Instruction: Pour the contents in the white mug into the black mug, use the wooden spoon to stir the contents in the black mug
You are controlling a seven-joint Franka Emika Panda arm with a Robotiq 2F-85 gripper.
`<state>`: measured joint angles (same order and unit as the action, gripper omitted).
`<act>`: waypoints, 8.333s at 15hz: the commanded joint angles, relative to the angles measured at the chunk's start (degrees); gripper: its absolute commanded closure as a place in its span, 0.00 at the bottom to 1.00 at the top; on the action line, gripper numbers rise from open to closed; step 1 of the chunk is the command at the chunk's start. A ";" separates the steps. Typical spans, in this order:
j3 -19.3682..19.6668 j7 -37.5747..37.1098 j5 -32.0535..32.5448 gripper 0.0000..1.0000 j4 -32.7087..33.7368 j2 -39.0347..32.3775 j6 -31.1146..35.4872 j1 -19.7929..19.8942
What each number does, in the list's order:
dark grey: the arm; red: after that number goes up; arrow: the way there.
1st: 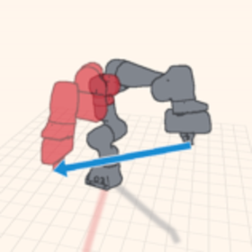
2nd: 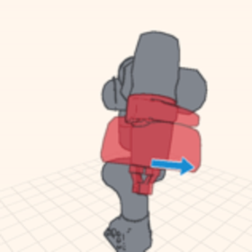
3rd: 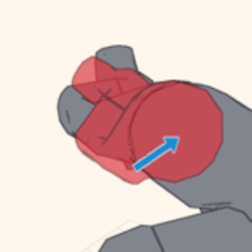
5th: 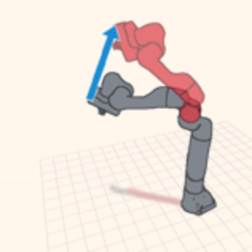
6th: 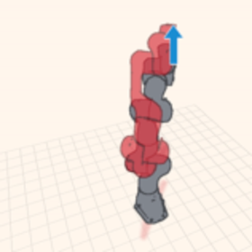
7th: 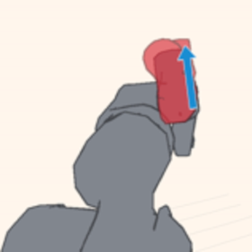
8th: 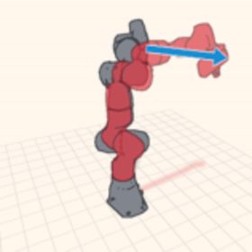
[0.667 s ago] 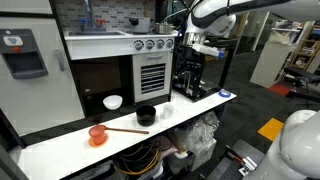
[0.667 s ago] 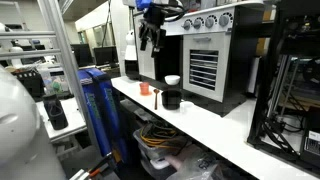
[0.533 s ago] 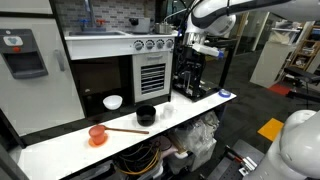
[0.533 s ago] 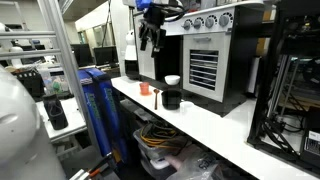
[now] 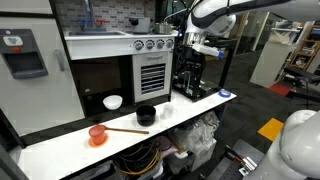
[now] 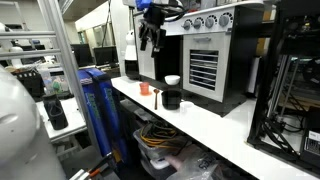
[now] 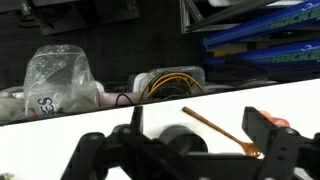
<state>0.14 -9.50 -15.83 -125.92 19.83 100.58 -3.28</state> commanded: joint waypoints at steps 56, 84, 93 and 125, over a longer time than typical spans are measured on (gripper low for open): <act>-1.82 59.75 10.83 0.00 -9.58 -34.40 53.86 9.56; -5.11 59.81 11.09 0.99 -6.51 -38.09 56.31 11.62; -4.17 56.39 12.96 0.98 -7.61 -34.97 51.65 10.71; -5.03 -15.70 54.15 0.98 -1.62 -28.05 33.53 -2.36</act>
<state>-5.39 -21.80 35.23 -132.53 -3.47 137.13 -4.35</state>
